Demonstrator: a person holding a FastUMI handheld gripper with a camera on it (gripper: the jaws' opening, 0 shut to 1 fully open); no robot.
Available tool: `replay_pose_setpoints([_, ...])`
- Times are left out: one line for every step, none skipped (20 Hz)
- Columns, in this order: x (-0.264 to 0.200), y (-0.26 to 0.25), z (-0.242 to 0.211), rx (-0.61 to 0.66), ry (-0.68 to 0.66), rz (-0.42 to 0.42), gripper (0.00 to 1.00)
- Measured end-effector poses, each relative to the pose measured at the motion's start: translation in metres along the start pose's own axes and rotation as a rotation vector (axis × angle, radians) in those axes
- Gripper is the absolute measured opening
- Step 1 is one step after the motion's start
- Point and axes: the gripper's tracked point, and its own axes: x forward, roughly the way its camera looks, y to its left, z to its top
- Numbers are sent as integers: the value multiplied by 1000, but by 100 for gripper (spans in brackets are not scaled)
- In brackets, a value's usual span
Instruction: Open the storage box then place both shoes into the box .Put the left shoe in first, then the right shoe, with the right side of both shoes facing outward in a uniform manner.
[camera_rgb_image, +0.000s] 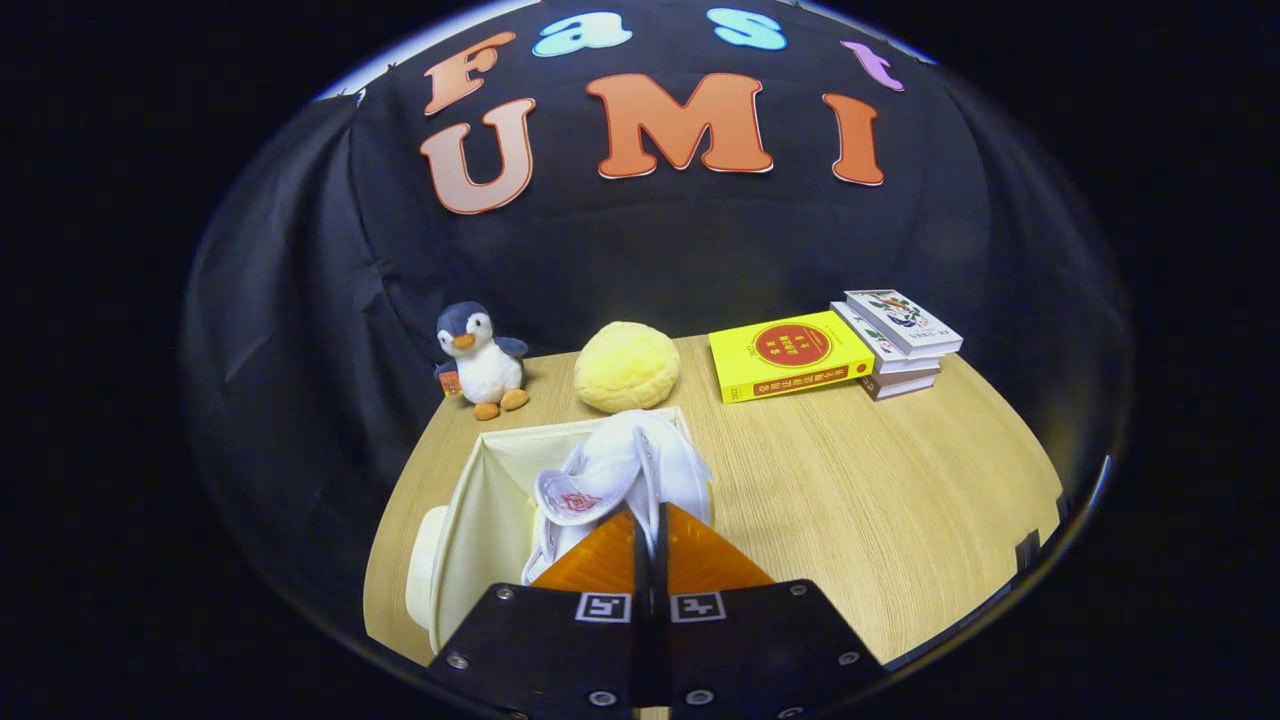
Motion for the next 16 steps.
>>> replay_pose_setpoints([0,2,-2,42,10,10,0])
replay_pose_setpoints([2,7,-3,74,9,27,0])
replay_pose_setpoints([4,7,-2,71,3,26,0])
replay_pose_setpoints([6,4,-2,44,-4,23,0])
replay_pose_setpoints([7,7,-5,25,0,25,0])
replay_pose_setpoints([8,10,-9,25,16,29,1])
replay_pose_setpoints([7,10,-12,26,30,28,3])
replay_pose_setpoints([5,9,-12,19,33,21,4])
replay_pose_setpoints([3,8,-11,12,34,19,4])
replay_pose_setpoints([2,12,-12,8,42,37,8])
replay_pose_setpoints([-2,19,-7,21,26,59,13])
replay_pose_setpoints([-4,18,0,34,11,57,36])
replay_pose_setpoints([-8,15,8,39,-7,48,45])
replay_pose_setpoints([-11,14,17,34,-25,46,63])
replay_pose_setpoints([-15,15,23,24,-34,46,80])
replay_pose_setpoints([-17,14,27,12,-42,39,98])
